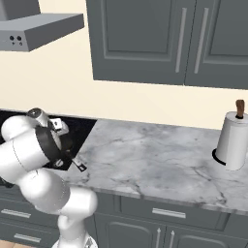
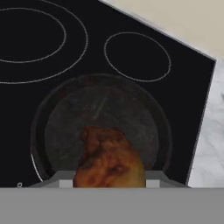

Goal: Place both pans onto different burners. Then place the mushroom and the chicken drumstick on different pans.

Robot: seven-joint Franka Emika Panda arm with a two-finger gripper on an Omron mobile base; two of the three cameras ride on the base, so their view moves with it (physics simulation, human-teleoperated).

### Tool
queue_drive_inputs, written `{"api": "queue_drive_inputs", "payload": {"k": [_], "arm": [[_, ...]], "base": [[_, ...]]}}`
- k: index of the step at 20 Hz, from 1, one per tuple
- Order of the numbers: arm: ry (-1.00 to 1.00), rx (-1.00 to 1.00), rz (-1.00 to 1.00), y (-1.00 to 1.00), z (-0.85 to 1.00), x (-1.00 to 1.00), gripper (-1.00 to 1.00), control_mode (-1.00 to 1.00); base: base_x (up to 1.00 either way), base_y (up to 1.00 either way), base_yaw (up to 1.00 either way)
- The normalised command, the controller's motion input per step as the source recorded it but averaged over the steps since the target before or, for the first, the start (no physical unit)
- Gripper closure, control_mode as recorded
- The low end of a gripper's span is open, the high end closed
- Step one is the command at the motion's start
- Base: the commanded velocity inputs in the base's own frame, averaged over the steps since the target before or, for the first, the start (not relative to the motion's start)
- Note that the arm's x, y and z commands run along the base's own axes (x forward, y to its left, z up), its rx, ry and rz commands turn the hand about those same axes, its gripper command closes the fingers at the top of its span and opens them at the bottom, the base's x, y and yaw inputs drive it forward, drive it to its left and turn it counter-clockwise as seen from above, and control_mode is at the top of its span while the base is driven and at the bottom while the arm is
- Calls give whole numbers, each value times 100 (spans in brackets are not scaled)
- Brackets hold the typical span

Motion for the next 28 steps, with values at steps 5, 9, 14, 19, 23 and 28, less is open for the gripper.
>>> {"api": "queue_drive_inputs", "payload": {"k": [5,9,14,19,23,28], "arm": [[4,0,1,24,-35,26,100,-100],[2,0,0,29,-22,26,100,-100],[1,0,0,21,-24,15,100,-100],[0,-1,0,3,-33,6,100,-100],[0,-4,0,0,-23,24,100,-100],[0,0,0,0,0,28,100,-100]], "base": [[0,0,0],[0,0,0],[0,0,0],[0,0,0],[0,0,0],[0,0,0]]}}
